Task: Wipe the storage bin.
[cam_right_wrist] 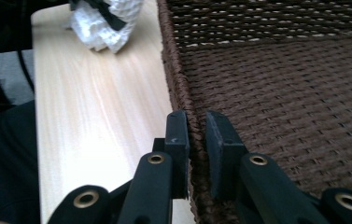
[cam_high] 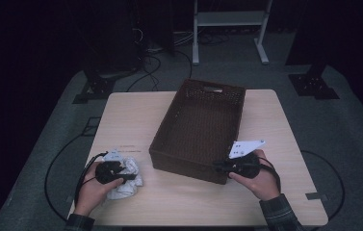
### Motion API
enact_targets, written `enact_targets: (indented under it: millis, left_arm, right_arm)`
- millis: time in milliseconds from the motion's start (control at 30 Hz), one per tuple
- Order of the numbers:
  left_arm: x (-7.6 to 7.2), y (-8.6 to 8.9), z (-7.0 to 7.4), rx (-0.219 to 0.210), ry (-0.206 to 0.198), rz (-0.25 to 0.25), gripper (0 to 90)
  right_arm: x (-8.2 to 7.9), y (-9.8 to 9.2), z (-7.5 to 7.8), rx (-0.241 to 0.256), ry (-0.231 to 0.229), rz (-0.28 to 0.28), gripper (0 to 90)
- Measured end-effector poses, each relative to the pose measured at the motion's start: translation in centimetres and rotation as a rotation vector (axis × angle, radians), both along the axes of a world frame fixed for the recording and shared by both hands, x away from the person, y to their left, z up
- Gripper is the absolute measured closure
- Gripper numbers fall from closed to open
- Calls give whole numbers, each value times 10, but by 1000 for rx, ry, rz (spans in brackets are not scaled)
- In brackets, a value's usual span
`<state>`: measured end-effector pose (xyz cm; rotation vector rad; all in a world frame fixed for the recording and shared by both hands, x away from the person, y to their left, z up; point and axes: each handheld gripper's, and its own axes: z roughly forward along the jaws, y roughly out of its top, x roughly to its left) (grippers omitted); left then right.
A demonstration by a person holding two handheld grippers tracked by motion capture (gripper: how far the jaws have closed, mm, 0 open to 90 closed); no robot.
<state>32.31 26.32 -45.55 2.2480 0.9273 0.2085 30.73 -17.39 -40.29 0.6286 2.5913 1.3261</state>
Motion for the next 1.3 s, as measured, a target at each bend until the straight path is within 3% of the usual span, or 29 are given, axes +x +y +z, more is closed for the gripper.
enact_targets:
  millis: [200,500,867,1100,1200,1300]
  left_arm:
    - [0,0,0,-1,0,2,671]
    - [0,0,0,1,4,-1,671]
    - [0,2,0,1,3,3,671]
    - [0,1,0,0,4,3,670]
    - [0,1,0,-1,5,4,670]
    - [0,1,0,-1,3,4,669]
  right_arm:
    - [-5,12,0,2,-1,51,817]
    - [-12,30,0,1,-7,86,796]
    - [-29,66,1,10,-6,203,717]
    - [-27,78,3,25,-15,263,669]
    - [-22,78,5,58,-11,282,651]
    - [-16,85,3,40,-10,292,633]
